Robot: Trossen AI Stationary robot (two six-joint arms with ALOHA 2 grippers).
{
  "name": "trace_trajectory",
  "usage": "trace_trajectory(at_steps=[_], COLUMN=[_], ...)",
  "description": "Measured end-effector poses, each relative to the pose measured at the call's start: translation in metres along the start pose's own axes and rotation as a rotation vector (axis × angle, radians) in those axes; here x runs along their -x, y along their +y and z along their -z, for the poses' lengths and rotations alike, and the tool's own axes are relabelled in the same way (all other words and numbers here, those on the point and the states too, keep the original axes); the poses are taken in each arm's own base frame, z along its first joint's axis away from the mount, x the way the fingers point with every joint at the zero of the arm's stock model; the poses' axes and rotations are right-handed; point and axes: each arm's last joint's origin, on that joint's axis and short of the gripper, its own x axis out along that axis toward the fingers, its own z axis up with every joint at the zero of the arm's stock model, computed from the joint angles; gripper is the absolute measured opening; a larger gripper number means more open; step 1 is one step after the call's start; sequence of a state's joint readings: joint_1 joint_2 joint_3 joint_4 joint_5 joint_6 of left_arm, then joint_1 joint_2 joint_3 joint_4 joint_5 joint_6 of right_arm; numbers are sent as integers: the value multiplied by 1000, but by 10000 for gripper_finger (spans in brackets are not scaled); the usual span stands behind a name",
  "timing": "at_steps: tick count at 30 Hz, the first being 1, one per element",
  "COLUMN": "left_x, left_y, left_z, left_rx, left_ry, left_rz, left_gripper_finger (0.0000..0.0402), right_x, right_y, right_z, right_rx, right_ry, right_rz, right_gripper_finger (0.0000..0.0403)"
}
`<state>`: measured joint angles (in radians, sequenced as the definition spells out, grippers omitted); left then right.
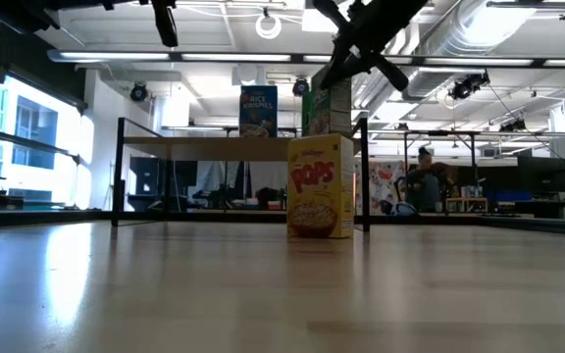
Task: Stack cereal on shelf
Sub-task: Adjust the bottom green cereal box on the shelf
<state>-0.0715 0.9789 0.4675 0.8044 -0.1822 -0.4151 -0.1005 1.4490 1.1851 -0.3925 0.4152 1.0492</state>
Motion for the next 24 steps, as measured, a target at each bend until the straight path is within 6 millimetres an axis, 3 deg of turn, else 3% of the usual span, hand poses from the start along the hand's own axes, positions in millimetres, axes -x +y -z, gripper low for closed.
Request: trace_trajectory(at_steps=[16,24], left_x=[0,0], left_y=[0,0], left_z=[0,0], left_rx=[-7,-9], left_ry=[2,2], left_rz=[-5,-5], left_gripper_finger=[0,0], right_x=[-6,24], right_y=[-15,-28], right_z=[-14,-16], right_rx=[66,148], right_ry=[46,179], right_rz=[53,82], right_gripper_finger=[0,0])
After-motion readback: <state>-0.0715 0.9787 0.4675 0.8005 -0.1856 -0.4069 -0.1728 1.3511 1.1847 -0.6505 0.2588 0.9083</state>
